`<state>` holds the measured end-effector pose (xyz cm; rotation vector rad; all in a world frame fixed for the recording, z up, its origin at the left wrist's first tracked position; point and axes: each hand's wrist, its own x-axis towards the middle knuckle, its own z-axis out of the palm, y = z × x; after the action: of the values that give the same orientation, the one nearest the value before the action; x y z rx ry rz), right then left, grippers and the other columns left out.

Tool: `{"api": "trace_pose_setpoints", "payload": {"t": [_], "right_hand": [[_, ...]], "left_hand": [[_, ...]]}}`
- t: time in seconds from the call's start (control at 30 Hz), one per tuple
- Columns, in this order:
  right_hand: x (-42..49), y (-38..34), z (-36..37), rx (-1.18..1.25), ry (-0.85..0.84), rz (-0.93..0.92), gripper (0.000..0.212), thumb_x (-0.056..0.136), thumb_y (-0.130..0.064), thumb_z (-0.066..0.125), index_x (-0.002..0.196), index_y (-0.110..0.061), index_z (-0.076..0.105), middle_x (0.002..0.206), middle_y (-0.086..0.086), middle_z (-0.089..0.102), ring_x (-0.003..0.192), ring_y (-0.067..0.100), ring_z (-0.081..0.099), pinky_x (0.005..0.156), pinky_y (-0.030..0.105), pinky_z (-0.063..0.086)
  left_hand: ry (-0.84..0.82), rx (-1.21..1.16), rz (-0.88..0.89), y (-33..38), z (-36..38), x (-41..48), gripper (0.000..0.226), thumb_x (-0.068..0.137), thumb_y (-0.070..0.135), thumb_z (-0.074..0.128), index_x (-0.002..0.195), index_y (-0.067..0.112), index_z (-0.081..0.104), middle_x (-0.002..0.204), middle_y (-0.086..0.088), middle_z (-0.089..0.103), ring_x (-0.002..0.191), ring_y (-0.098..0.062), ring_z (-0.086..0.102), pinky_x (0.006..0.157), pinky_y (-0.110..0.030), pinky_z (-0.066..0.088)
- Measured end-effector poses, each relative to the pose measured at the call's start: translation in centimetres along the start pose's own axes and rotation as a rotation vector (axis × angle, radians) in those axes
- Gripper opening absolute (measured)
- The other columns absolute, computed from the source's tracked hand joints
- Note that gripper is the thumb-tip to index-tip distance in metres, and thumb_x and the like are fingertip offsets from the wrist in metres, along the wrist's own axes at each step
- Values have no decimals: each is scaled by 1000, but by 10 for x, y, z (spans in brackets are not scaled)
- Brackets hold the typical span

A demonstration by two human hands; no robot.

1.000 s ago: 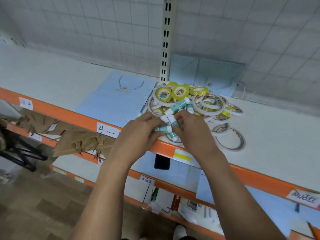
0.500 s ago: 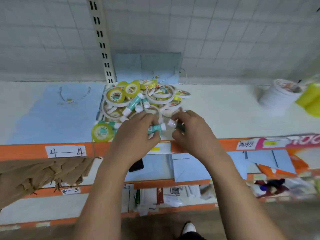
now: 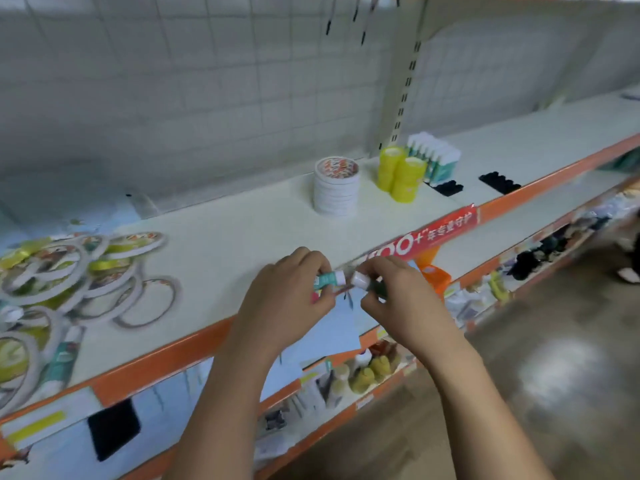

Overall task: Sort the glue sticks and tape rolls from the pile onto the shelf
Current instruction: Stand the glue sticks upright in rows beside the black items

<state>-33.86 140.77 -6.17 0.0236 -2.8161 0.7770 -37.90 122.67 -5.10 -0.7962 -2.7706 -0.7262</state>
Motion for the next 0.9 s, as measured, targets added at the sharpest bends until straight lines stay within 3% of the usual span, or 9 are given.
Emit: {"api": "trace_pose_setpoints", "payload": {"t": [0.1,0.37,0.73,0.9], "right_hand": [[2,64,-37,-31,37,45,14,85,-11,60,98,-16,58,92,5,55,80,25,53,68,46,50],[27,179,-112,-69,67,98,23,84,-7,58,106,-14,60,97,6,56,85,25,53,74,45,48],[100,239,-133,-6,107,39,23,88,-17,58,111,-19,63,100,3,57,88,22,54,73,42,49],[135,261,-143,12,107,33,44,89,-12,60,129,-30,54,101,1,55,84,19,56,73,43,52]], "left_hand": [[-29,-10,45,50,40,44,16,86,30,59,101,24,56,101,8,54,86,-20,55,73,-35,43],[-18,-20,81,136,110,129,14,92,34,56,103,26,54,103,9,54,89,-15,56,69,-31,43],[35,44,68,141,155,224,17,95,36,54,109,28,58,103,9,56,95,-15,55,68,-31,42],[-27,62,88,142,173,270,21,95,36,52,114,29,60,107,8,57,99,-17,57,73,-33,46]]}}
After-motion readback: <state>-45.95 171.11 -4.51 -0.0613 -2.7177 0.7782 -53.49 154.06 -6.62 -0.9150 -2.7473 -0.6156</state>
